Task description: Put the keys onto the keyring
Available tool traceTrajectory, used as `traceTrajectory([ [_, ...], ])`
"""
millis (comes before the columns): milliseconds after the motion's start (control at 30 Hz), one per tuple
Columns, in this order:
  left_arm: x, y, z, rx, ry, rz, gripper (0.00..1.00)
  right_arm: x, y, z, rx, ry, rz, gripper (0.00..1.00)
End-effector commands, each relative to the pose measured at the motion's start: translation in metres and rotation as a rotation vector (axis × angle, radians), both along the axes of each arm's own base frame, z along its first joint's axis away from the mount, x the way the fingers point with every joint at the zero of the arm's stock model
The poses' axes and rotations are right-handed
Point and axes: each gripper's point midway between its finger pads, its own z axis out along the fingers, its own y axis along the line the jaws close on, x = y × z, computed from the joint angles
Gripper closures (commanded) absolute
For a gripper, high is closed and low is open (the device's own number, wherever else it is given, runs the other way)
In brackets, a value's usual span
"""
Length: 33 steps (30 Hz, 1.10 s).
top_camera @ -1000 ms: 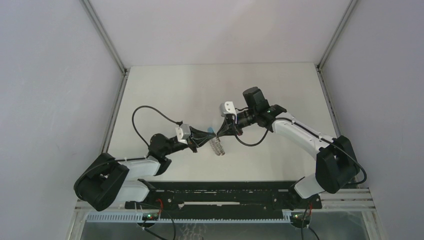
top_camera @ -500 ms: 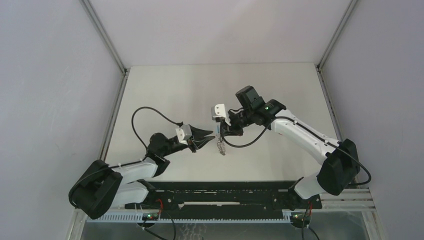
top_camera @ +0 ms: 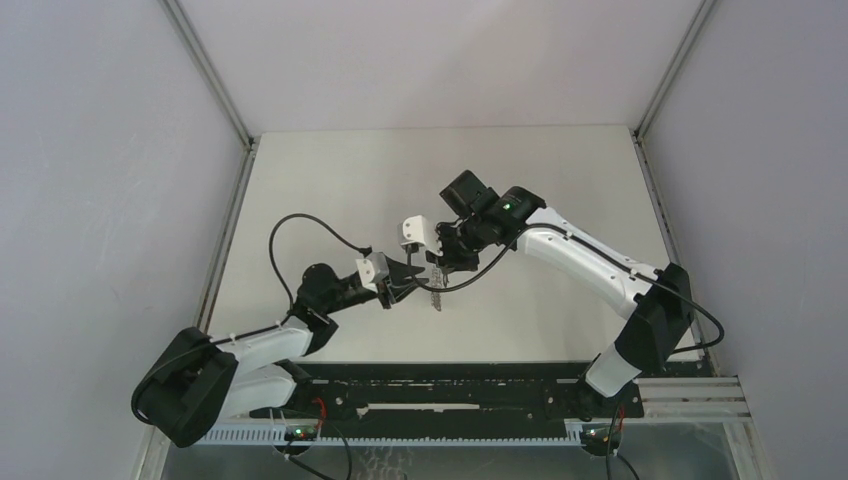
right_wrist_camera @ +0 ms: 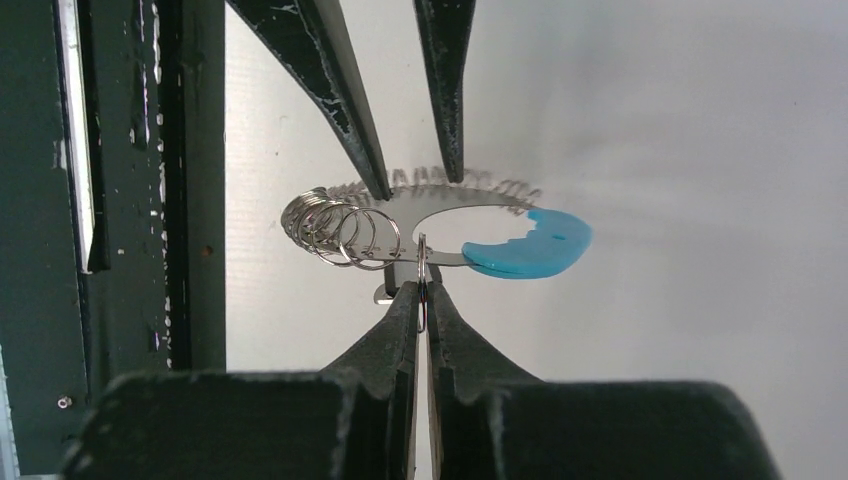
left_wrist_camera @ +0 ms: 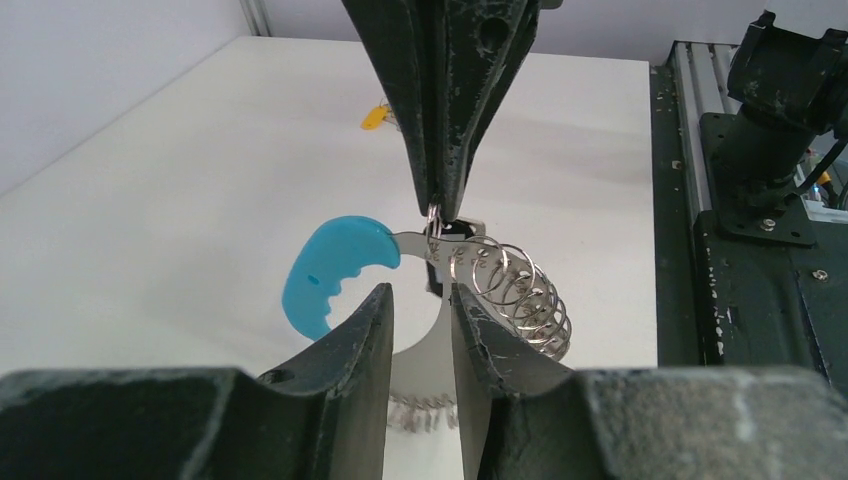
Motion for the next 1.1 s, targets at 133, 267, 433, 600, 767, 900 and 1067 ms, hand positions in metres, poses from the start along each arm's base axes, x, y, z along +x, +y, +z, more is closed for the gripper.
traceTrajectory([
  [133, 0.005, -0.006, 0.033, -0.041, -0.103, -0.015, 0.68, 0.002, 0.004, 0.022, -0.015, -0.091, 0.024, 1.0],
  [267, 0.002, -0.009, 0.042, -0.089, -0.104, -0.043, 0.68, 0.002, 0.008, 0.022, -0.016, -0.091, 0.031, 1.0],
  [433, -0.003, -0.015, 0.048, -0.158, -0.091, -0.089, 0.69, 0.001, 0.012, 0.02, -0.018, -0.083, 0.042, 1.0],
  [600, -0.001, -0.02, 0.046, -0.18, -0.067, -0.105, 0.71, 0.0, 0.016, 0.02, -0.012, -0.081, 0.052, 1.0],
  [767, 0.0, -0.018, 0.045, -0.177, -0.073, -0.093, 0.71, -0.002, 0.018, 0.02, -0.009, -0.097, 0.083, 1.0],
  [900, 0.001, -0.019, 0.043, -0.171, -0.068, -0.096, 0.73, -0.004, 0.021, 0.022, -0.005, -0.101, 0.094, 1.0],
  [1067, 0.001, -0.021, 0.038, -0.16, -0.053, -0.105, 0.77, -0.007, 0.024, 0.024, 0.007, -0.101, 0.106, 1.0],
])
